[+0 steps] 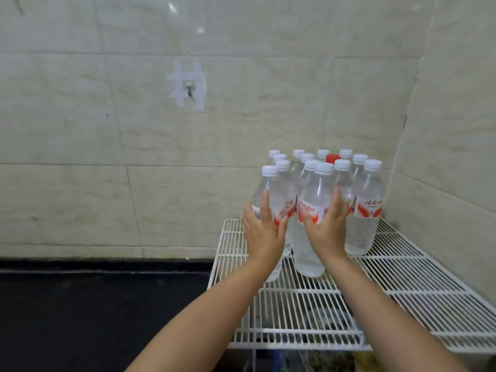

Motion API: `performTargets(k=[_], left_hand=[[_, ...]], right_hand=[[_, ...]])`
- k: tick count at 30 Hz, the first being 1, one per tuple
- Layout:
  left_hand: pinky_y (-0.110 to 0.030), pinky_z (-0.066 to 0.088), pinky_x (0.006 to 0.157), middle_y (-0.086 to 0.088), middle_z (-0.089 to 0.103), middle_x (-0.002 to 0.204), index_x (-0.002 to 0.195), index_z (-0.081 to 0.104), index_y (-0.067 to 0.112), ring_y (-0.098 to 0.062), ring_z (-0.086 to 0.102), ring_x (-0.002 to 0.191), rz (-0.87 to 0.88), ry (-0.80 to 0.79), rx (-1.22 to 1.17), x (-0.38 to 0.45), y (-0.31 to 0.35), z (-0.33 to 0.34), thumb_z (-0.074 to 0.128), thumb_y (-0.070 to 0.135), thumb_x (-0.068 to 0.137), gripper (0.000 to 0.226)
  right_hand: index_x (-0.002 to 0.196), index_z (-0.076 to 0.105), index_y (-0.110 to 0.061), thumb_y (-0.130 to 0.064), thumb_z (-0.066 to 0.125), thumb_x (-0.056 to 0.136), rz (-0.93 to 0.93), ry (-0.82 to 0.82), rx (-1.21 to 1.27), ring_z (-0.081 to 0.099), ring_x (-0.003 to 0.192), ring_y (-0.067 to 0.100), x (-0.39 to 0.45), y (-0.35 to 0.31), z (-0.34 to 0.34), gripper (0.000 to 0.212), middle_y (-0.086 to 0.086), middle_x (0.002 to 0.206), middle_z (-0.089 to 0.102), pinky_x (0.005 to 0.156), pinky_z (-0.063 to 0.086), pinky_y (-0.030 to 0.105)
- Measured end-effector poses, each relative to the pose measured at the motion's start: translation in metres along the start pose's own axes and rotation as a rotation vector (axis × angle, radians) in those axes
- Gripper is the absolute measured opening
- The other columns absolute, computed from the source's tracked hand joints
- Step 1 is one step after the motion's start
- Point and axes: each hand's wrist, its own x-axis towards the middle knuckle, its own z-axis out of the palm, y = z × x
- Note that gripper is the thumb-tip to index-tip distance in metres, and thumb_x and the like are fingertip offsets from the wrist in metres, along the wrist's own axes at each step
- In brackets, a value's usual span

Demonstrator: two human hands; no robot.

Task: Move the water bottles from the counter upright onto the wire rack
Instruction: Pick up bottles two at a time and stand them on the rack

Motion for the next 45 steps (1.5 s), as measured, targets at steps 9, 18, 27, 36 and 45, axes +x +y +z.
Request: performTargets(k=[9, 18, 27, 36, 45], left_hand=[[-0.053, 0.046, 0.087, -0.036, 0.037, 0.131, 0.117, -0.009, 0.051, -0.046, 0.047, 0.112, -0.04, 0.022, 0.039, 0.005, -0.005, 0.005, 0.041, 0.048, 0.08, 0.062], [-0.04, 0.041, 0.093, -0.023, 0.043, 0.13, 0.141, 0.02, 0.021, -0.033, 0.046, 0.115, 0.03, 0.013, 0.036, 0.018, -0.007, -0.017, 0.029, 0.06, 0.075, 0.077], [-0.031, 0.038, 0.099, -0.01, 0.047, 0.139, 0.137, 0.039, 0.012, -0.024, 0.046, 0.123, -0.08, -0.191, -0.021, 0.079, 0.032, -0.04, 0.051, 0.018, 0.092, 0.047], [-0.037, 0.043, 0.101, -0.011, 0.053, 0.132, 0.133, 0.045, 0.01, -0.024, 0.051, 0.119, -0.091, -0.295, 0.026, 0.089, 0.033, -0.05, 0.058, 0.016, 0.087, 0.048], [-0.013, 0.053, 0.074, -0.002, 0.066, 0.096, 0.111, 0.057, 0.008, -0.008, 0.063, 0.085, -0.106, -0.461, -0.359, 0.086, 0.023, -0.063, 0.051, -0.009, 0.086, 0.031]], right_hand=[[0.14, 0.023, 0.004, -0.073, 0.022, 0.075, -0.024, -0.01, -0.005, 0.032, 0.131, 0.04, -0.006, 0.009, 0.012, 0.1, 0.029, 0.142, 0.031, 0.102, 0.034, 0.046], [0.135, 0.036, -0.004, -0.059, 0.026, 0.076, -0.076, -0.057, 0.021, 0.04, 0.124, 0.029, 0.015, 0.008, -0.019, 0.081, 0.019, 0.134, 0.043, 0.104, 0.034, 0.041], [0.085, 0.061, -0.009, -0.045, 0.056, 0.084, -0.19, -0.466, -0.361, 0.056, 0.088, 0.025, 0.095, -0.037, -0.045, 0.036, 0.004, 0.082, 0.057, 0.059, 0.036, 0.028], [0.054, 0.038, -0.016, -0.033, 0.057, 0.086, -0.261, -0.61, -0.438, 0.039, 0.057, 0.013, 0.107, -0.037, -0.054, 0.042, -0.003, 0.058, 0.039, 0.047, 0.024, 0.022], [0.127, 0.053, -0.019, -0.021, 0.052, 0.091, -0.405, -0.933, -0.392, 0.047, 0.122, 0.014, 0.115, -0.044, -0.078, 0.036, 0.0, 0.133, 0.054, 0.091, 0.034, 0.019]])
